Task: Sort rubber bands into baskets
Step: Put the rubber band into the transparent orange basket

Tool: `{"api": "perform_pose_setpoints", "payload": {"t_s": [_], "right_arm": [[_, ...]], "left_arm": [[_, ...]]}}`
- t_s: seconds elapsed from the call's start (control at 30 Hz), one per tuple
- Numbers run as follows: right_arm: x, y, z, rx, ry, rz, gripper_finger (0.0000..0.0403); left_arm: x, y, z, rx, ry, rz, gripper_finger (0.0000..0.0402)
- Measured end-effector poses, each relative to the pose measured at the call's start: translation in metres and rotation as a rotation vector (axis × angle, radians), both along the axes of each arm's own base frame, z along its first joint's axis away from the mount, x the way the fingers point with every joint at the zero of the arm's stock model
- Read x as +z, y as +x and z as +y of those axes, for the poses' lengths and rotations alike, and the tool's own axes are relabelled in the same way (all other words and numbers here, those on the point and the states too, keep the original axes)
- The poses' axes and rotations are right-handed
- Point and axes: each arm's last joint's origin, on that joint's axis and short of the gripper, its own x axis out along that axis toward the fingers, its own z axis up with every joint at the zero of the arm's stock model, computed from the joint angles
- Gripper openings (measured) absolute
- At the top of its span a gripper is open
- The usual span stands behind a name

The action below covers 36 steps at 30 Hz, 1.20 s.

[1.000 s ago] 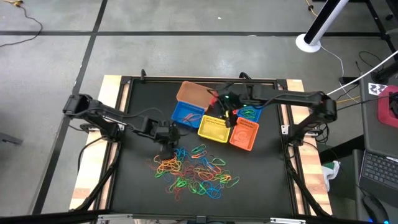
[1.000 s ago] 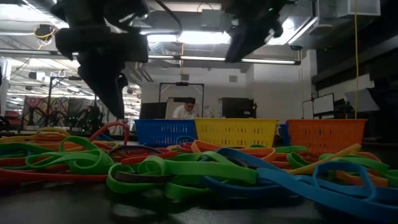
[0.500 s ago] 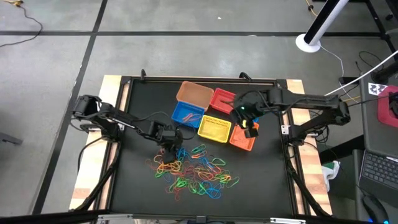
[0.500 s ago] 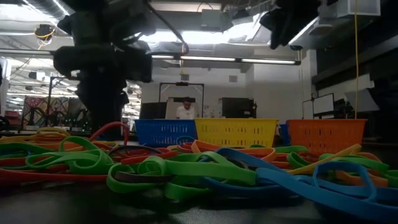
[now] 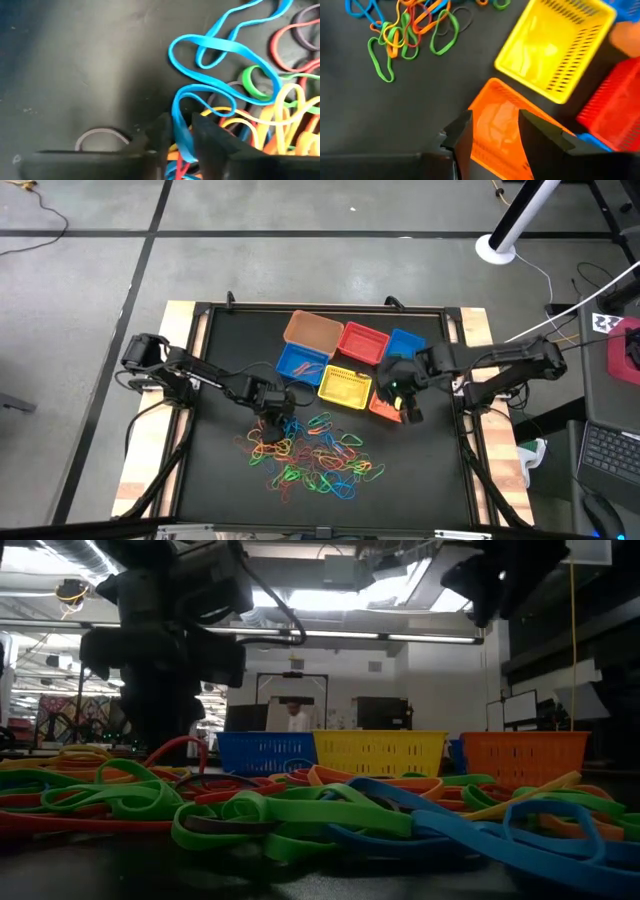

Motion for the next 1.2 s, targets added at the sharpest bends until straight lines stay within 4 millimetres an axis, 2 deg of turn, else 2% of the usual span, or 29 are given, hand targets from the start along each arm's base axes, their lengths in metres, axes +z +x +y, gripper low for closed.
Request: {"api": "perform_pose_setpoints", "payload": {"t_s": [0.13, 0.43, 0.67, 0.93, 1.2], "right_arm": [[-0.022, 0.0, 0.013, -0.001, 0.017, 0.014, 0.0159], [-0.058, -0.01, 0.04, -0.068, 0.067, 0.061, 0.0159], [-0.083, -0.018, 0.069, -0.061, 0.188, 0.055, 0.0159], [-0.106, -0.026, 0.1, 0.009, 0.282, -0.073, 0.0159], [-0.12, -0.036, 0.113, 0.02, 0.237, -0.163, 0.0159]], "left_arm": [[0.005, 0.005, 0.001, -0.02, -0.023, -0.02, 0.0009], [0.035, 0.029, 0.008, -0.07, -0.006, -0.135, 0.0004], [0.063, 0.048, 0.023, -0.11, 0.034, -0.246, 0.0005], [0.09, 0.061, 0.055, -0.116, 0.111, -0.343, 0.0008], [0.101, 0.062, 0.104, -0.016, 0.276, -0.378, 0.0009]]}}
